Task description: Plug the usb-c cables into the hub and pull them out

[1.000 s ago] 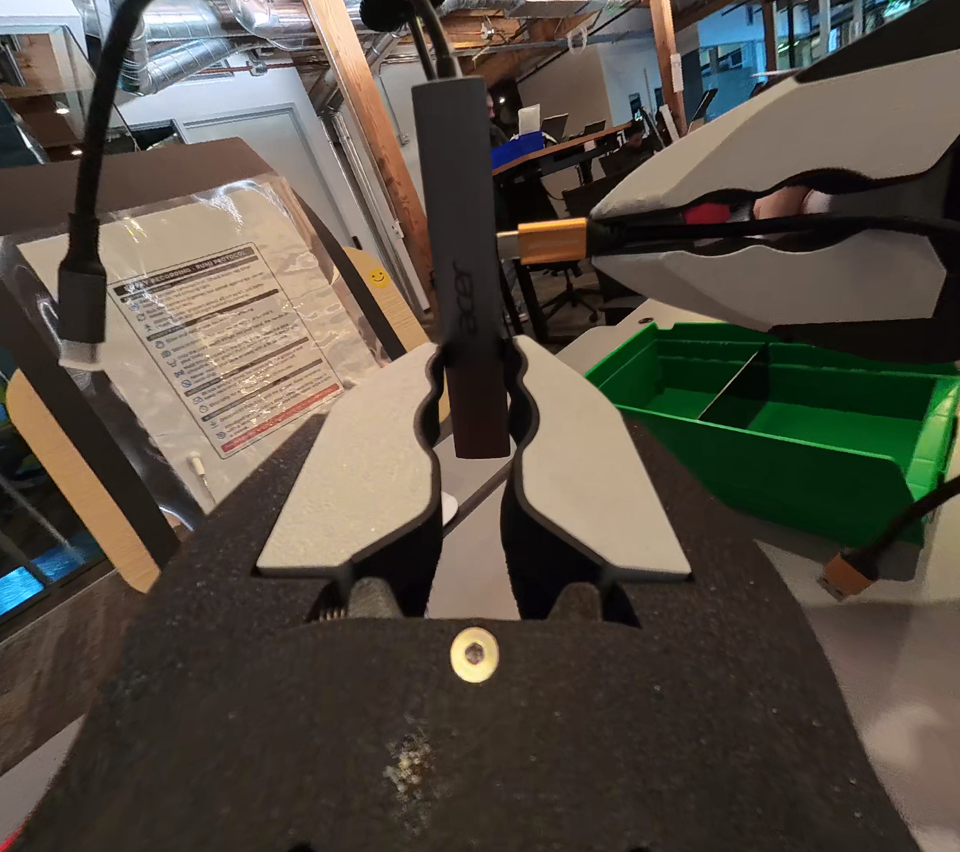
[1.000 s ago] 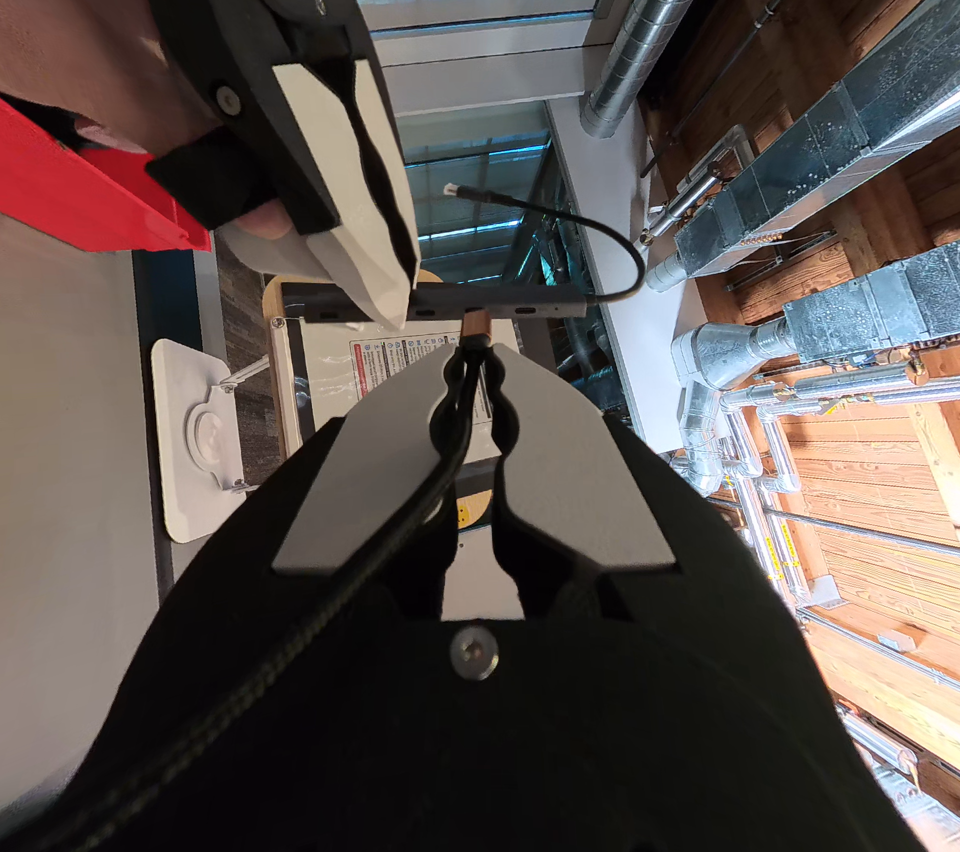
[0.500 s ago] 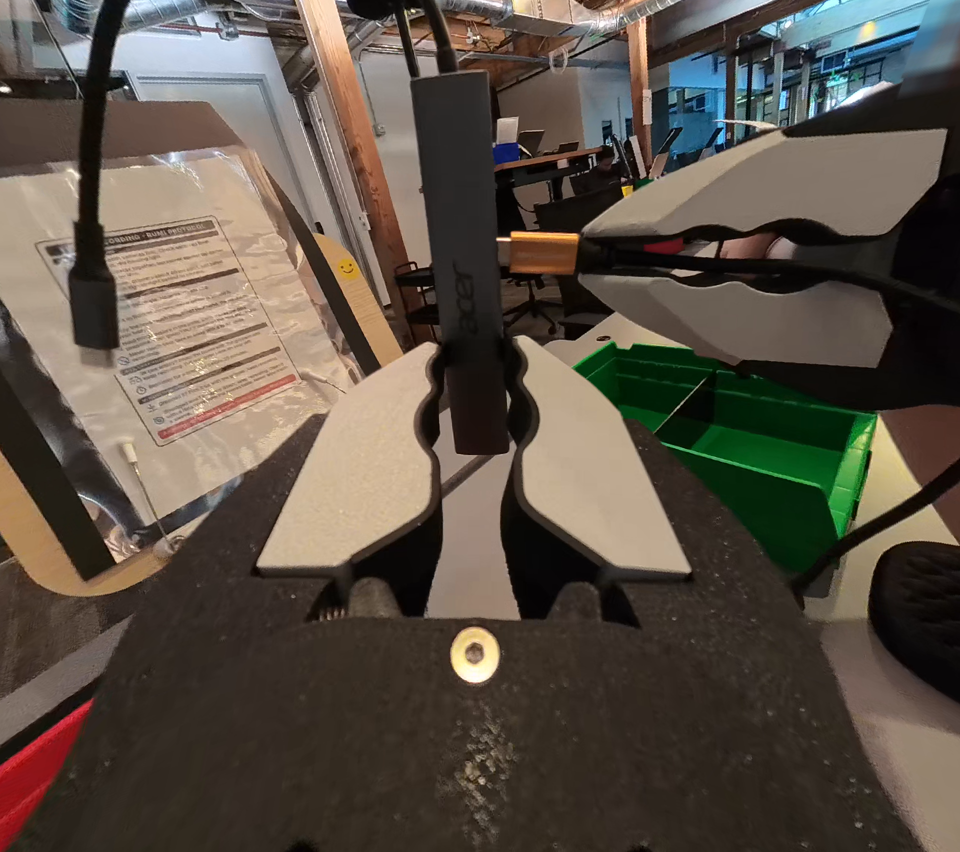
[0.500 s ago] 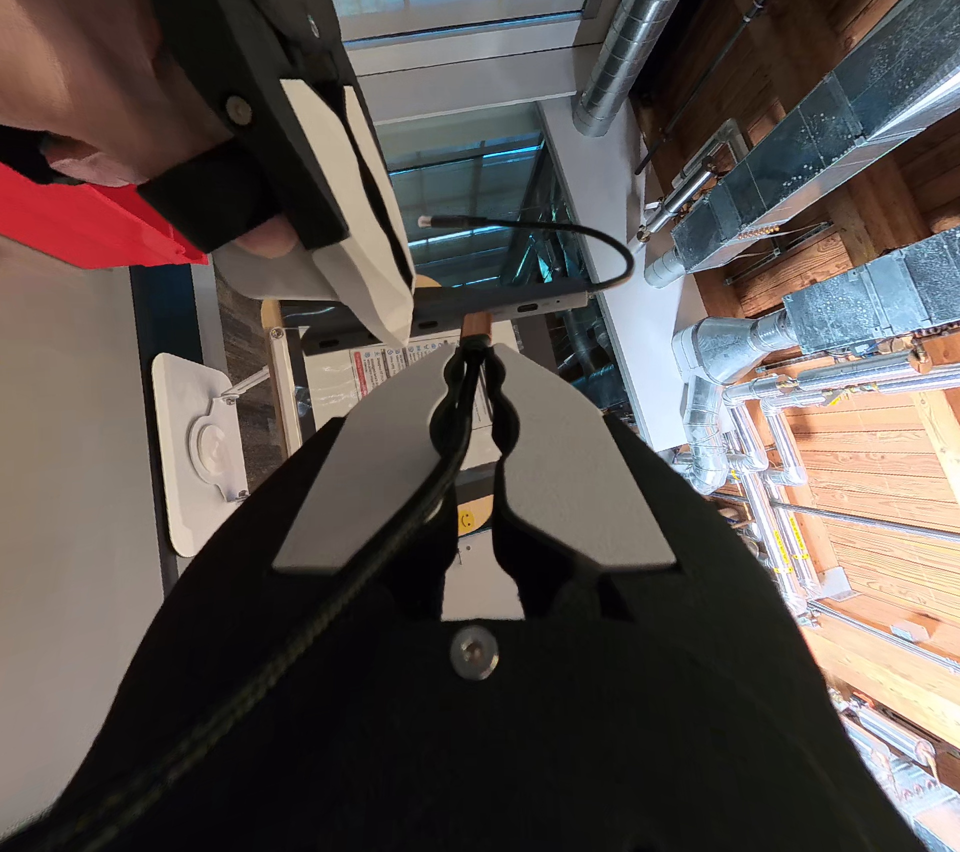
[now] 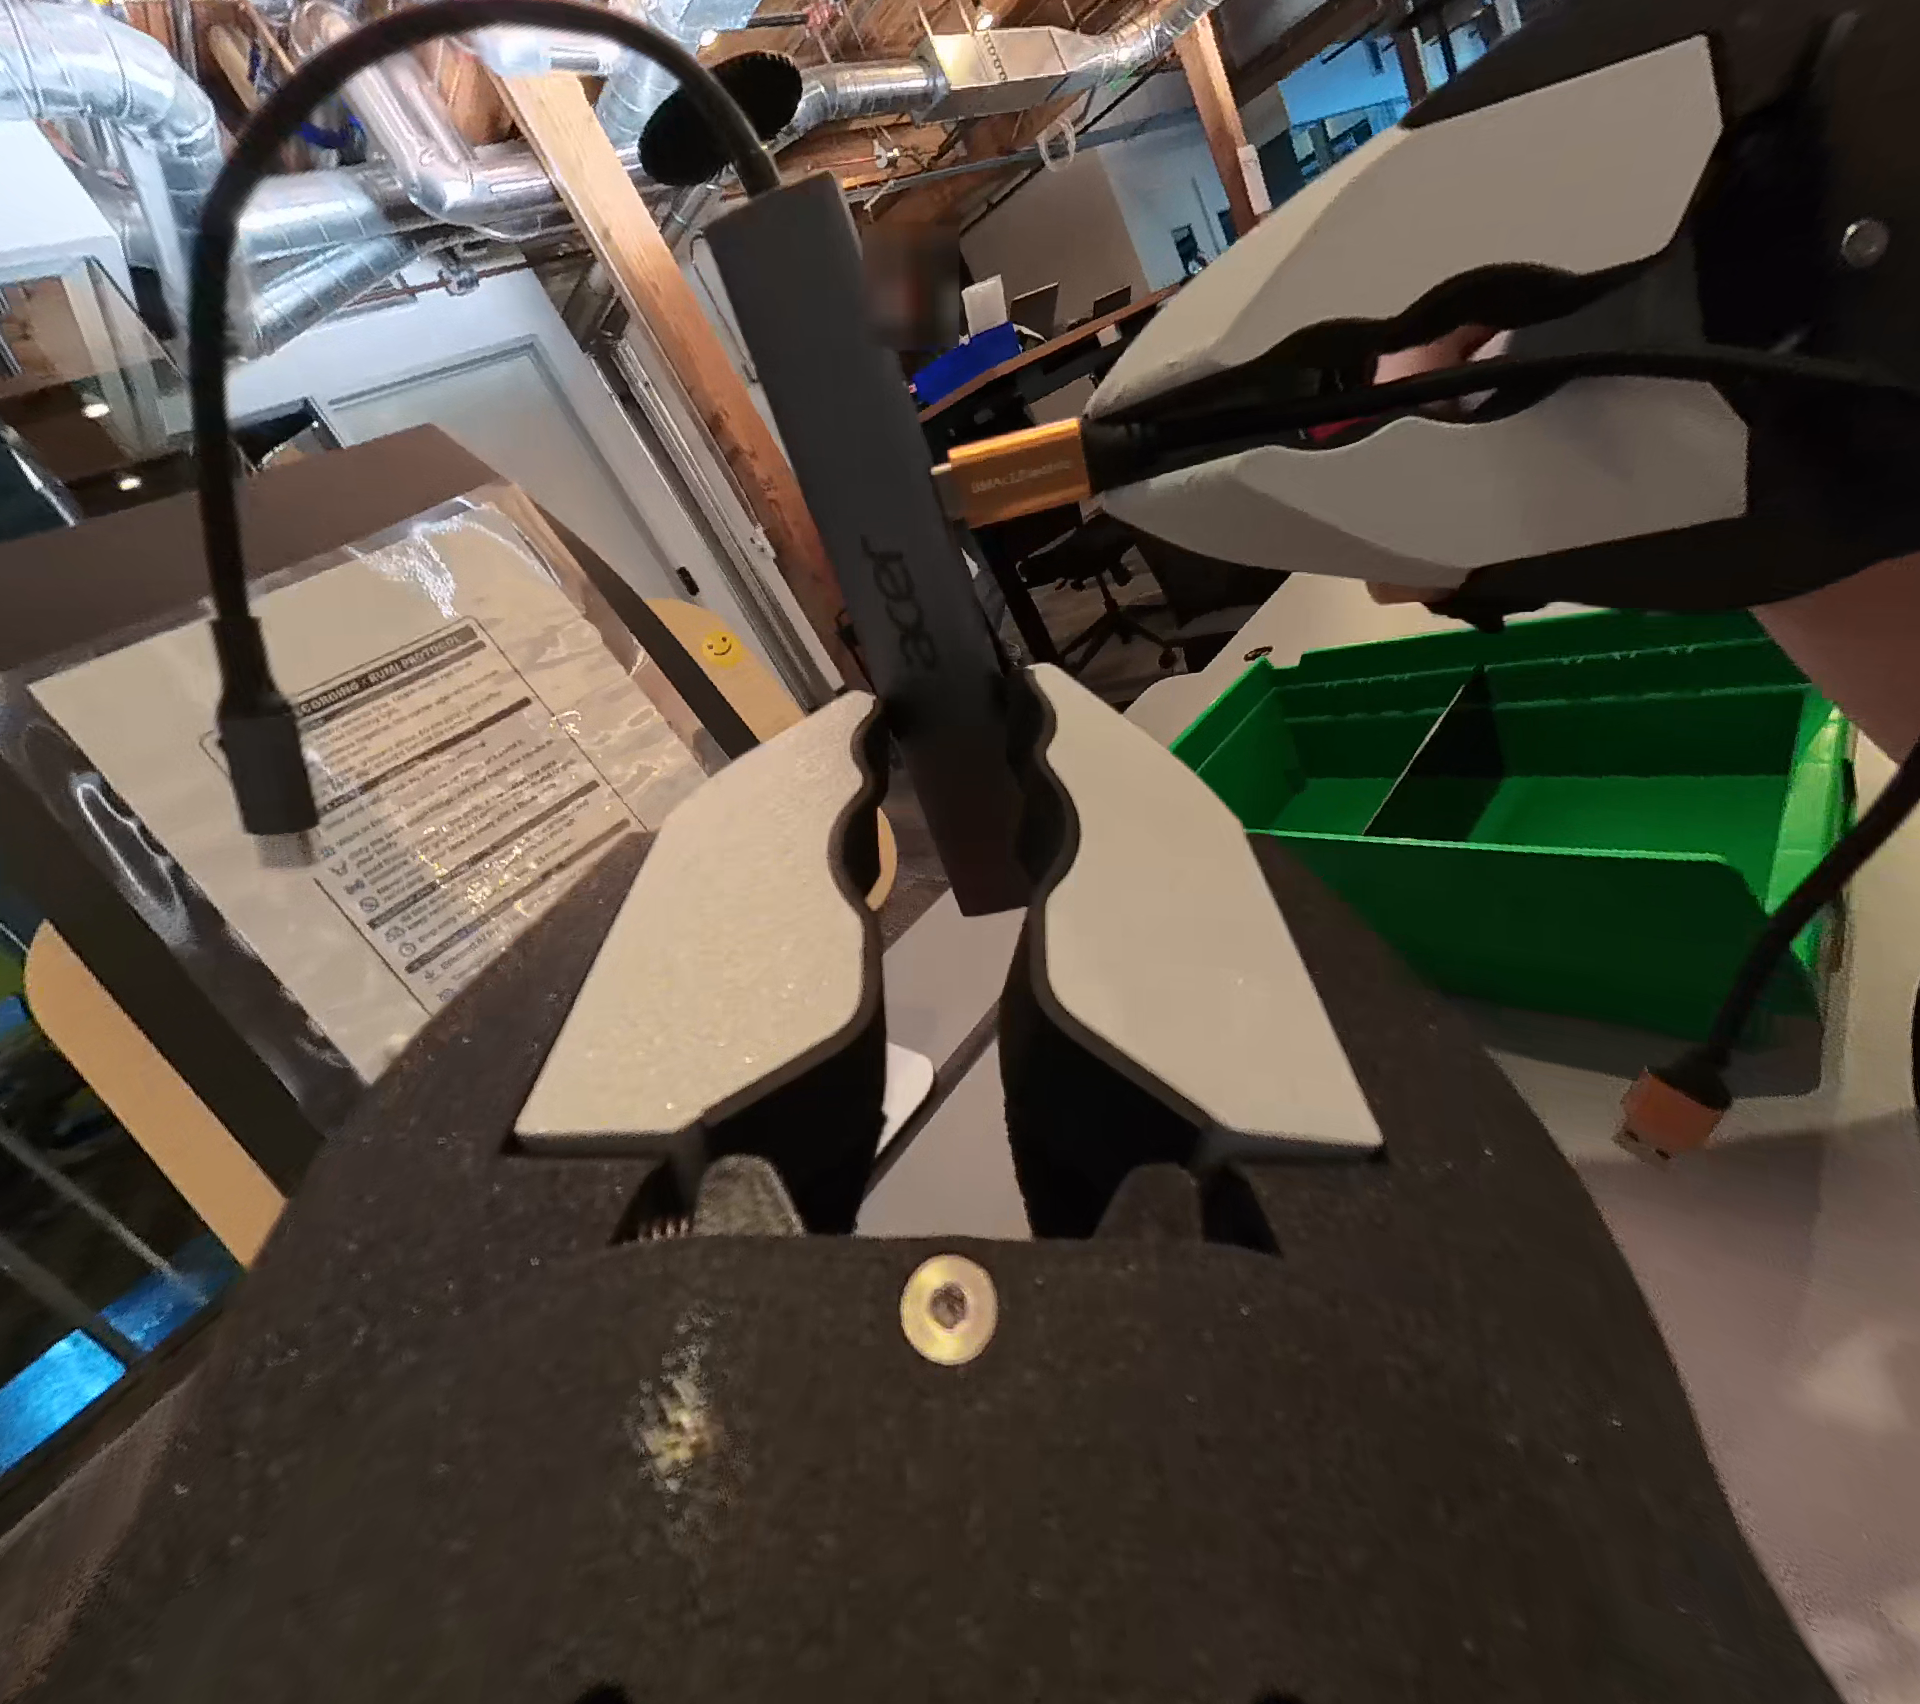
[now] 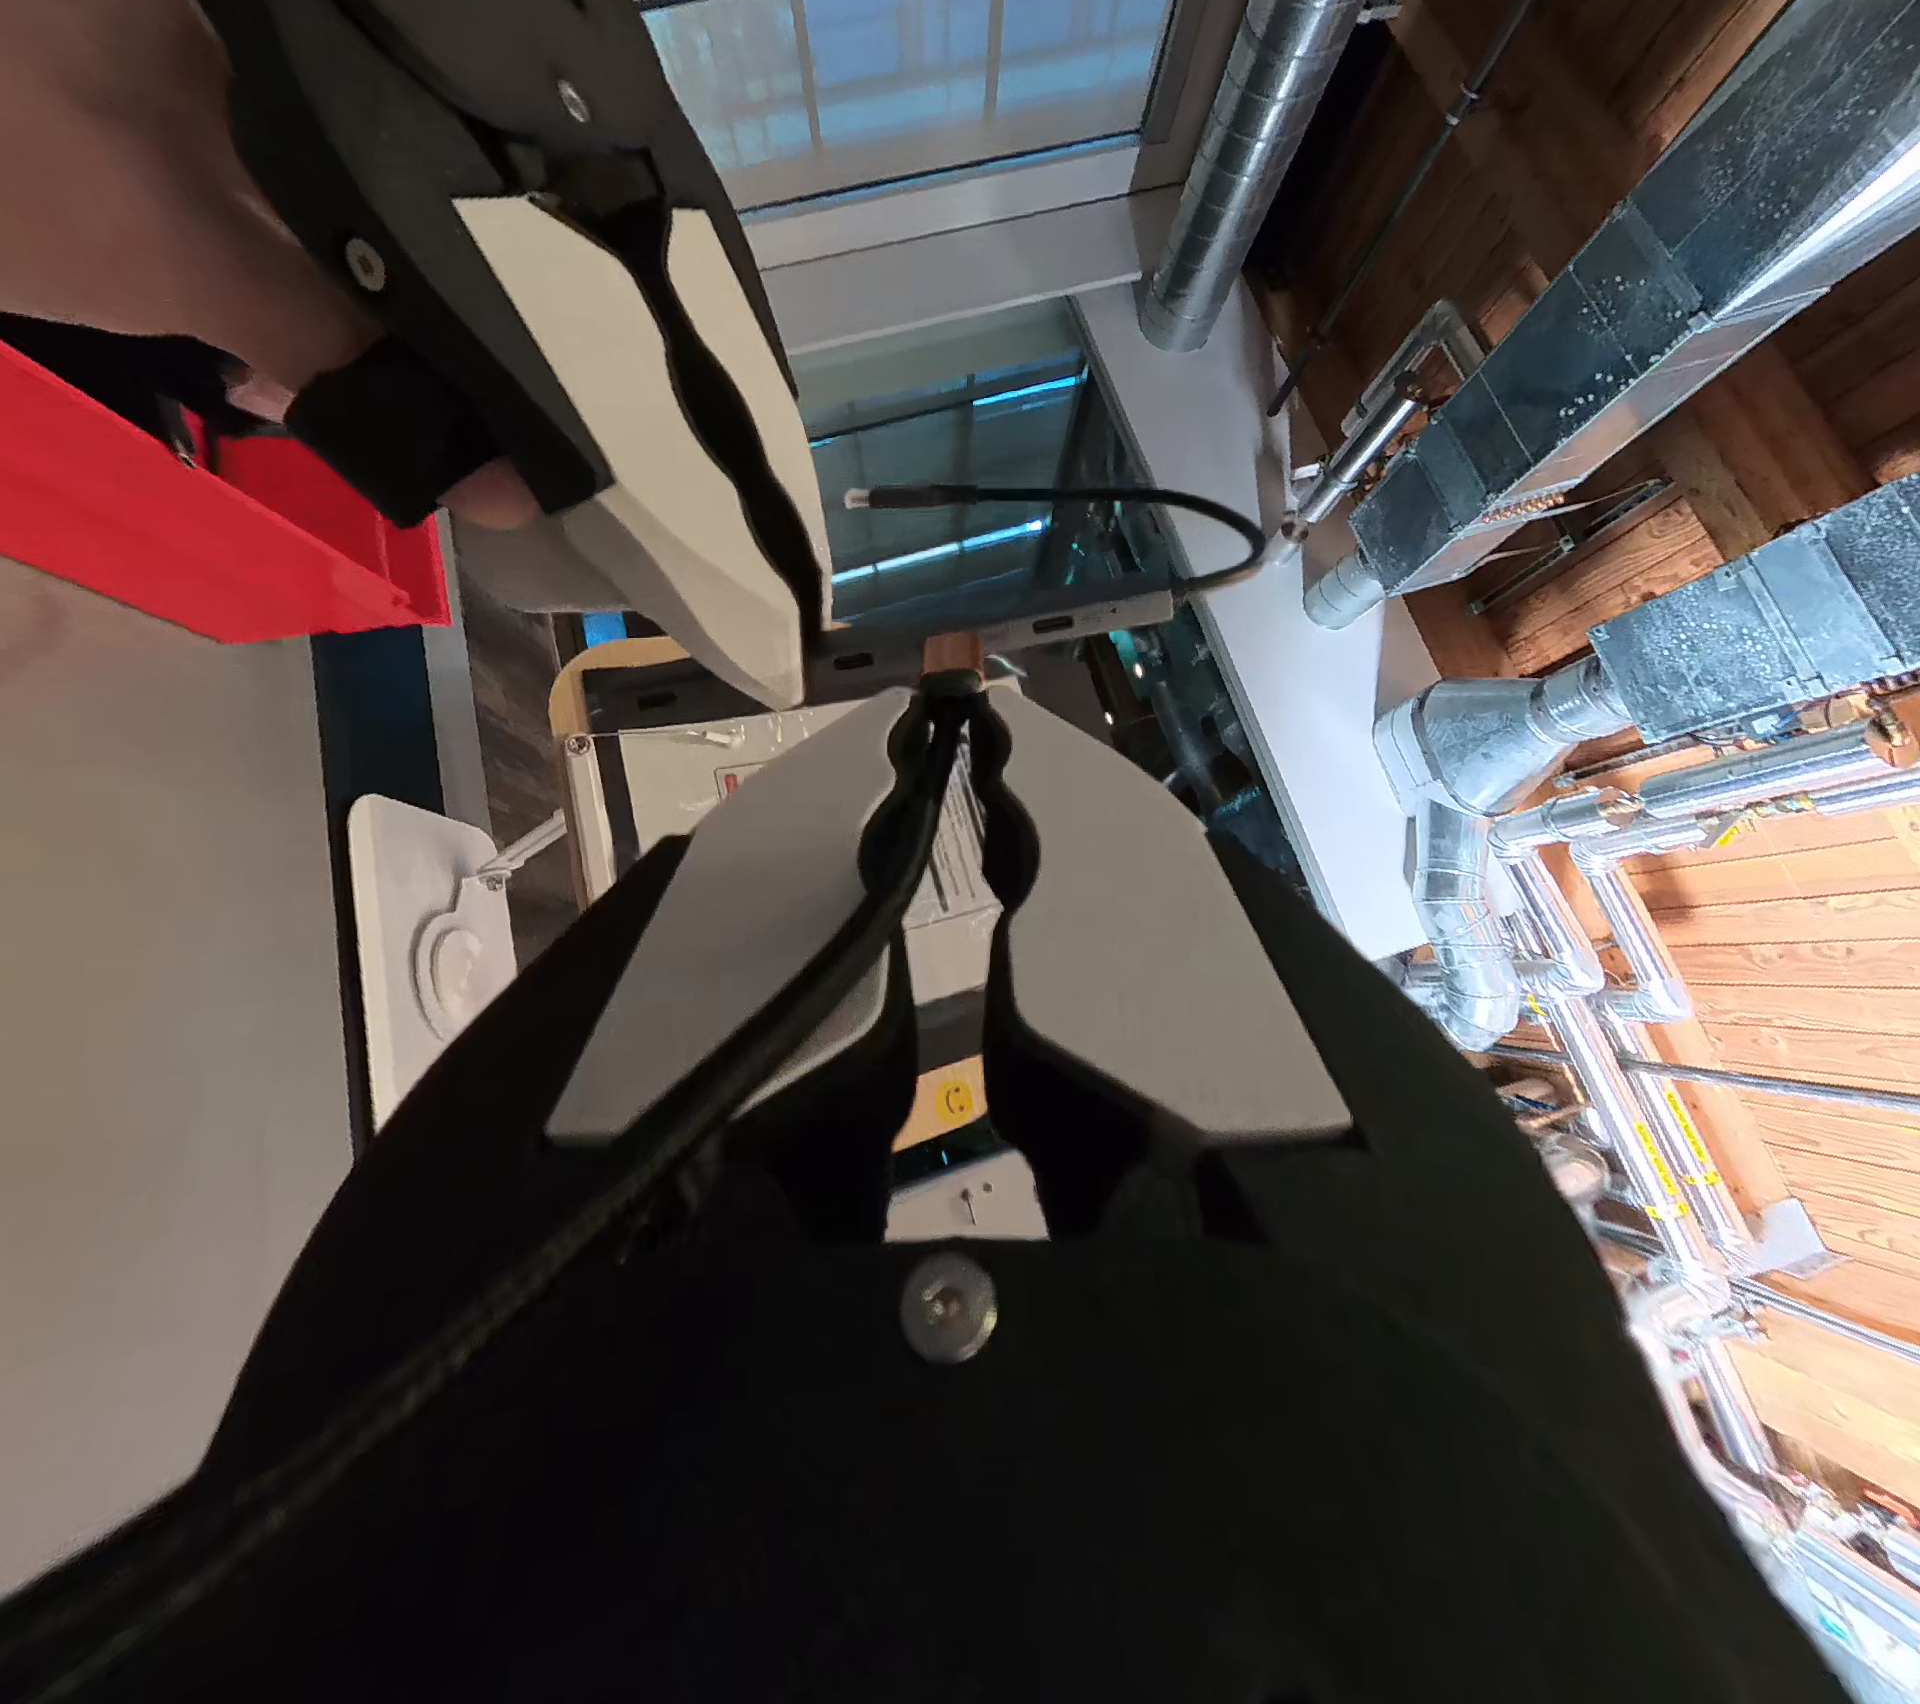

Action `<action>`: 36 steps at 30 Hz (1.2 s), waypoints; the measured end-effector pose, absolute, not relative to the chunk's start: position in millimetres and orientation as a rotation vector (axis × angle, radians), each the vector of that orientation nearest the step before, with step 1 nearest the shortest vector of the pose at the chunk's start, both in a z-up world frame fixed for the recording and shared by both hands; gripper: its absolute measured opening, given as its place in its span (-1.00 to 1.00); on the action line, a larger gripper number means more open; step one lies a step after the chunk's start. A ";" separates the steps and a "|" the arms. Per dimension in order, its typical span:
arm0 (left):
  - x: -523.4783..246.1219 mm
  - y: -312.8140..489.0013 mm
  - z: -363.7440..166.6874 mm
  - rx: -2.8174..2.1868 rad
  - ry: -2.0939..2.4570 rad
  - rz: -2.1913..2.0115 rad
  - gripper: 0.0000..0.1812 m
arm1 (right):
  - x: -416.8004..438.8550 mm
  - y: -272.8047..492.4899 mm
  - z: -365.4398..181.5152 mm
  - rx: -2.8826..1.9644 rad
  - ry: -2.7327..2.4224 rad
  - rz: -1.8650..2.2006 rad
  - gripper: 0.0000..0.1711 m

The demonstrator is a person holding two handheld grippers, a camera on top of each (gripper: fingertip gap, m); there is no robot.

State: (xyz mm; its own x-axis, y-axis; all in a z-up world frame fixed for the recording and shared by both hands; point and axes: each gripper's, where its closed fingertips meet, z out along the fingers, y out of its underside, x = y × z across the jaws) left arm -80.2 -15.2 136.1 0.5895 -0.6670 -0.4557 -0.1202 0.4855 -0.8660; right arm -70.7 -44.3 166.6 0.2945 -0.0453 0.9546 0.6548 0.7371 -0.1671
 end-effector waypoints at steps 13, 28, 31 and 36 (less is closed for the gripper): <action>-79.7 -18.5 144.9 -1.007 0.859 -0.455 -0.76 | -78.6 -58.9 169.2 -0.542 -1.202 -0.545 -0.91; -75.8 -27.0 148.7 -0.979 0.864 -0.503 -0.75 | -78.3 -66.7 172.1 -0.517 -1.206 -0.543 -0.91; -75.4 -29.8 151.1 -0.976 0.861 -0.515 -0.75 | -78.4 -67.1 171.8 -0.516 -1.209 -0.537 -0.91; -77.2 -32.4 155.2 -0.963 0.844 -0.509 -0.74 | -79.4 -68.1 171.6 -0.511 -1.209 -0.529 -0.91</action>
State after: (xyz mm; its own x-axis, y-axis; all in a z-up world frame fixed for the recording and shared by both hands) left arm -77.2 -32.4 155.2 0.5866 -0.7083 -0.3927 0.0166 0.4953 -0.8686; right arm -79.4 -68.1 171.6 0.2650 -0.1083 0.9582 0.6300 0.7717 -0.0870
